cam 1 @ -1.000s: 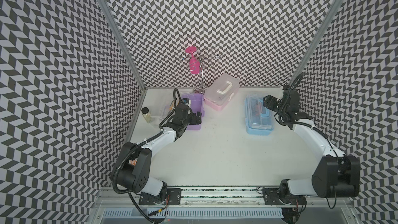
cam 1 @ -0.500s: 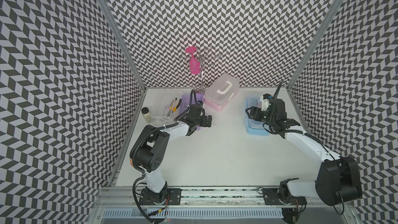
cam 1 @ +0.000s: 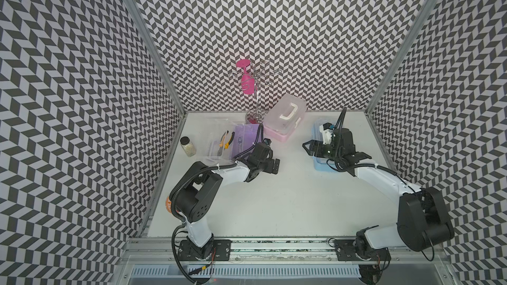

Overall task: Close toolboxes
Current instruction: Move the toolbox to the center of the board.

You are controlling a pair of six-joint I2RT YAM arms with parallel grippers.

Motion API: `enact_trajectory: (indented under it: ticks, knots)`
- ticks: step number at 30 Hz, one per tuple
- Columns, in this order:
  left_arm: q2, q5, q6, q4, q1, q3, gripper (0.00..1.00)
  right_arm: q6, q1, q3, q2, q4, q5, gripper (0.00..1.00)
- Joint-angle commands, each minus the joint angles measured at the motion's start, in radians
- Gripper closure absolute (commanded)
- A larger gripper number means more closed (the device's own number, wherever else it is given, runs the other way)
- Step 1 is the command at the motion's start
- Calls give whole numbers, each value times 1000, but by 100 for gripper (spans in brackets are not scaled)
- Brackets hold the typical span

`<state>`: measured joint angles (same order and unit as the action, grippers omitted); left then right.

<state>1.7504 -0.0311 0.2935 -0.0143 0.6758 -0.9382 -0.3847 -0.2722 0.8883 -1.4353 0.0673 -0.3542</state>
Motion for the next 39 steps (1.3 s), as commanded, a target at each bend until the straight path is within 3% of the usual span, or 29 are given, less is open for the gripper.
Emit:
enact_trajectory:
  ticks: [1,14,21,32,39]
  knots:
    - [-45,55,43,42,79,29,1,5,-4,-15,-25,-29,-30,24]
    - [-141,53,81,71,289,51,1,4,-50,-9,-98,-32,-38,25]
    - [-202,-9,68,118,333,18,1,2,-74,1,-157,-43,-58,25]
    - [-434,-286,58,176,282,10,1,-6,-123,31,-205,-55,-69,26]
    - [-632,-320,78,137,63,75,1,-15,-188,79,-260,-42,-41,30]
